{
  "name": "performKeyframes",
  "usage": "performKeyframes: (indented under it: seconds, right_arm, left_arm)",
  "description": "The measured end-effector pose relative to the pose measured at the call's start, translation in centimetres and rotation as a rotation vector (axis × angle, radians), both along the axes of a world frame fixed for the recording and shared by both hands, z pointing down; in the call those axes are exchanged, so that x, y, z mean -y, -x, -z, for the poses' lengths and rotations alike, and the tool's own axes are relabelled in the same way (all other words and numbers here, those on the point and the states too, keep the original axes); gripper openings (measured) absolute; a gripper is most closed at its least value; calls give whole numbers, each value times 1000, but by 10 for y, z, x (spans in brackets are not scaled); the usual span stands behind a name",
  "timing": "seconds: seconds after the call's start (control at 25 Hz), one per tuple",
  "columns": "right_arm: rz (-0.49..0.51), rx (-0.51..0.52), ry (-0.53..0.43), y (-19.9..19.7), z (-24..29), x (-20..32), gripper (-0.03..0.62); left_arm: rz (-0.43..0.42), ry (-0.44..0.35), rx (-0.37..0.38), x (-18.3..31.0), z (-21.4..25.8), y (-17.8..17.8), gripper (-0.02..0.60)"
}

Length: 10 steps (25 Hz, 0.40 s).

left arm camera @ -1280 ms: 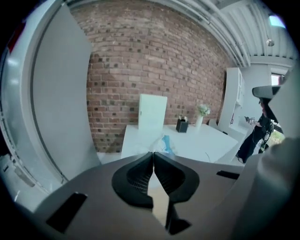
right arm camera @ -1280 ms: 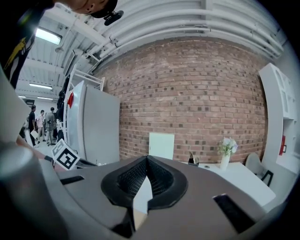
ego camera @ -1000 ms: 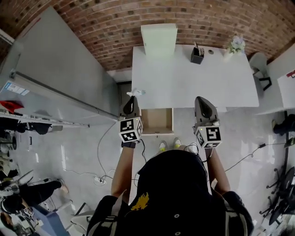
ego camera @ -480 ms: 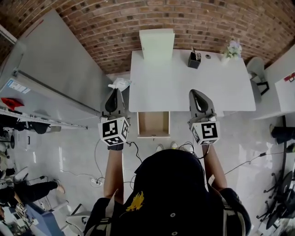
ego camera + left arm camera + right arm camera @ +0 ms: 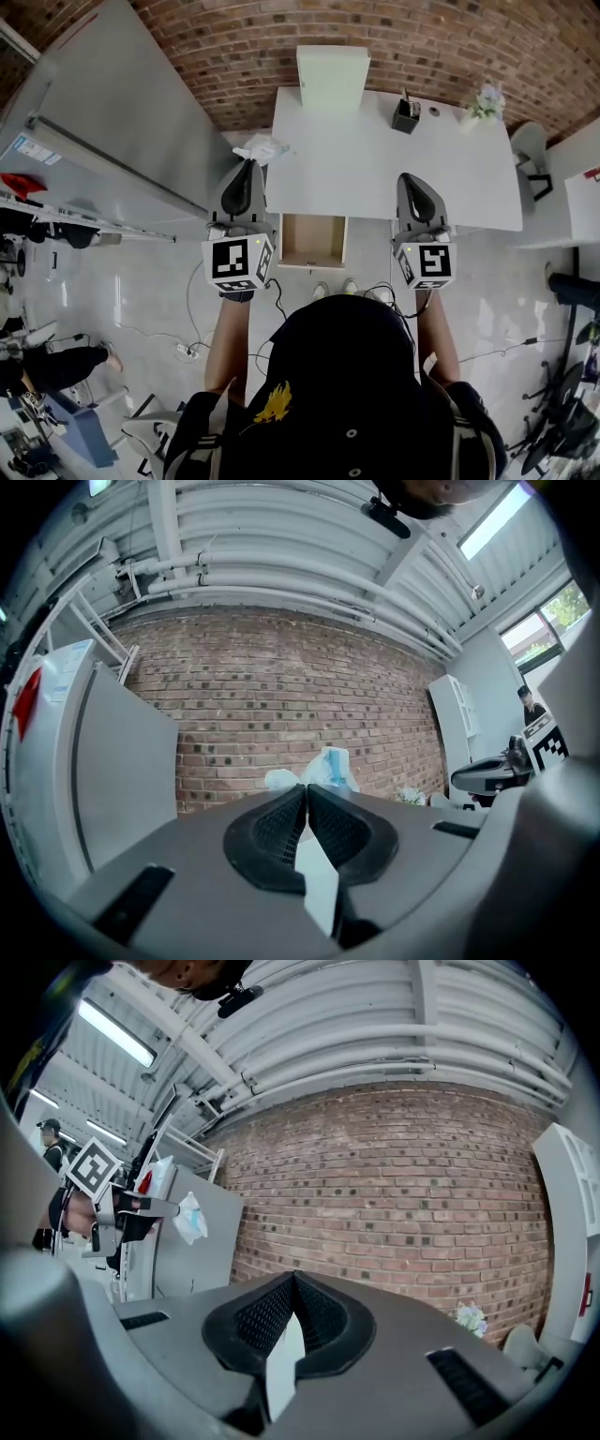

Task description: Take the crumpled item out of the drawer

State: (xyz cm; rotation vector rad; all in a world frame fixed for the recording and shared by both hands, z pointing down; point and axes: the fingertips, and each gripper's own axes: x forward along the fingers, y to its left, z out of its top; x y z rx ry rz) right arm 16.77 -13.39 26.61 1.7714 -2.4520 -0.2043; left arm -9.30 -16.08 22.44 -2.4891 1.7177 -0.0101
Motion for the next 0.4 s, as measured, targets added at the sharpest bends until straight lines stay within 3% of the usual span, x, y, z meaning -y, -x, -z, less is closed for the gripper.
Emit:
performKeyframes:
  seconds: [0.24,0.4]
  right_arm:
    - [4,-3,-3,2,4,-3,28]
    - [20,-3,2,19,-2,6,28]
  left_arm:
    - [-32,0,1,-4,-3,-9,26]
    - [-28,11,-2,-5,-13,7,26]
